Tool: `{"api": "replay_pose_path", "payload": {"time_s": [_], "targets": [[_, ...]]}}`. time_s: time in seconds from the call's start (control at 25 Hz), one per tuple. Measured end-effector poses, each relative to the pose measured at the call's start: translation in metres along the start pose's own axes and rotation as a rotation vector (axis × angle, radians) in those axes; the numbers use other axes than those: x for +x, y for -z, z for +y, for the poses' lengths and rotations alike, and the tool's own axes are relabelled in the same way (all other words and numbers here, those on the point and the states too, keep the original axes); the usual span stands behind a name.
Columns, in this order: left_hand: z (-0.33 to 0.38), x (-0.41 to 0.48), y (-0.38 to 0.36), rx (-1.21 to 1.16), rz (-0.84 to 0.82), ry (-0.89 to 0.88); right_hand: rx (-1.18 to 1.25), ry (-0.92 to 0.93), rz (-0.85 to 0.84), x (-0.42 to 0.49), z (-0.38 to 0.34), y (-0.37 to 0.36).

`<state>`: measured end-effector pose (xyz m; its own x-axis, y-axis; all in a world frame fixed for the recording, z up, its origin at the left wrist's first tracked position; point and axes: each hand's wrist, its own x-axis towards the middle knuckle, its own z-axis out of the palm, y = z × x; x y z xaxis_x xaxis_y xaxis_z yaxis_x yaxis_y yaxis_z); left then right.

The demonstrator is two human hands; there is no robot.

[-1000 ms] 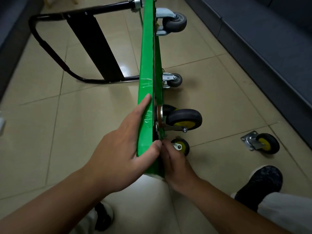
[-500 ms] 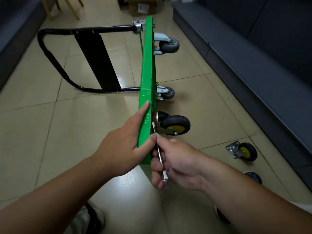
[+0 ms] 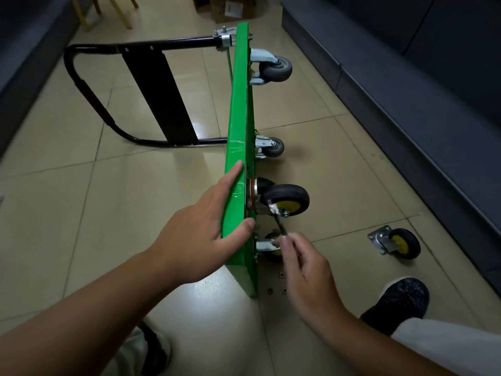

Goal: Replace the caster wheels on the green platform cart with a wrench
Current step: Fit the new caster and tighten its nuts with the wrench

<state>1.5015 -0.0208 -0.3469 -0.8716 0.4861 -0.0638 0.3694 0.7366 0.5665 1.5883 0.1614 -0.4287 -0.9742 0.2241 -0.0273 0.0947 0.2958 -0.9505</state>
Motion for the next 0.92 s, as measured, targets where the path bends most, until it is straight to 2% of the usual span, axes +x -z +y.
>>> {"api": "replay_pose_path", "payload": {"time_s": [0.12, 0.52, 0.76, 0.92], "targets": [[0.0, 0.0, -0.001, -0.029, 0.014, -0.012, -0.09, 0.105, -0.014, 0.013, 0.012, -0.016], [0.0, 0.0, -0.003, -0.023, 0.028, -0.01, -0.053, 0.18, -0.173, 0.033, 0.014, -0.028], [0.002, -0.001, -0.001, 0.012, 0.018, 0.012, 0.031, -0.024, -0.279, 0.023, -0.014, -0.019], [0.001, 0.0, -0.001, 0.017, 0.018, 0.014, 0.293, -0.337, -0.422, 0.02, -0.052, -0.008]]}}
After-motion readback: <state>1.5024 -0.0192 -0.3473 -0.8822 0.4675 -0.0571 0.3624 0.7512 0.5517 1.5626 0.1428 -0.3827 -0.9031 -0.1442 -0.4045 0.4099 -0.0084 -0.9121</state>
